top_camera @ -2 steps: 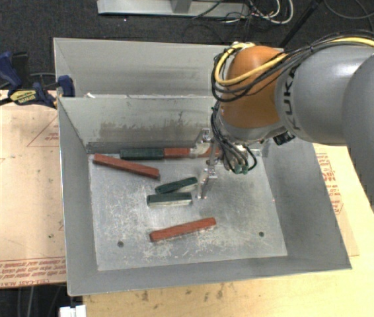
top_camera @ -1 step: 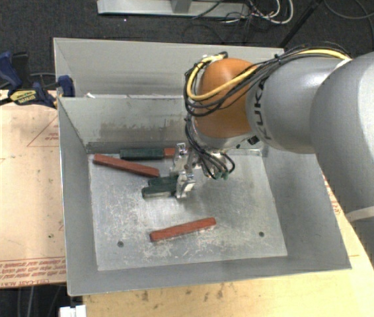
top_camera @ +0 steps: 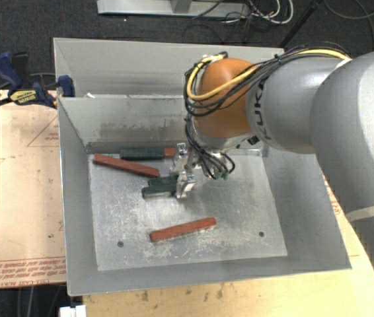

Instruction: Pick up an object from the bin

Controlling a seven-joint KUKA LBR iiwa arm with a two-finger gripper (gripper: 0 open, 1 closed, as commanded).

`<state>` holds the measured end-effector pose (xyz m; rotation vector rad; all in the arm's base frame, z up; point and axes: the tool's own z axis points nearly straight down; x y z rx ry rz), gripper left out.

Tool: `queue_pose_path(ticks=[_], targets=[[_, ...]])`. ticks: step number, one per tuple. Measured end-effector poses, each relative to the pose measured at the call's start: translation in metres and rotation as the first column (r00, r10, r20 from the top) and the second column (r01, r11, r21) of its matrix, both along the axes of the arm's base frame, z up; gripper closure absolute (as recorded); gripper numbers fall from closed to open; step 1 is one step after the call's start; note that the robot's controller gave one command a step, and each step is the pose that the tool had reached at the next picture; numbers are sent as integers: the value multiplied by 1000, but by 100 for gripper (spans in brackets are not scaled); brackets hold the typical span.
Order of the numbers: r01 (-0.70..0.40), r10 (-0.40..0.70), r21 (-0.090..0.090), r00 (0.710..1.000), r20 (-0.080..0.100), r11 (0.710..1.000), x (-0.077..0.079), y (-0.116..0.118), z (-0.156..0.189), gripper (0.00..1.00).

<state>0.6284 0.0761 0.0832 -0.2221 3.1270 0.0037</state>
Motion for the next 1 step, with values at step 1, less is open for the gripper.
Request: queue_pose_path(ticks=[1], targets=[[-9, 9, -1, 1000, 4, 1000, 4, 3, 171, 100]])
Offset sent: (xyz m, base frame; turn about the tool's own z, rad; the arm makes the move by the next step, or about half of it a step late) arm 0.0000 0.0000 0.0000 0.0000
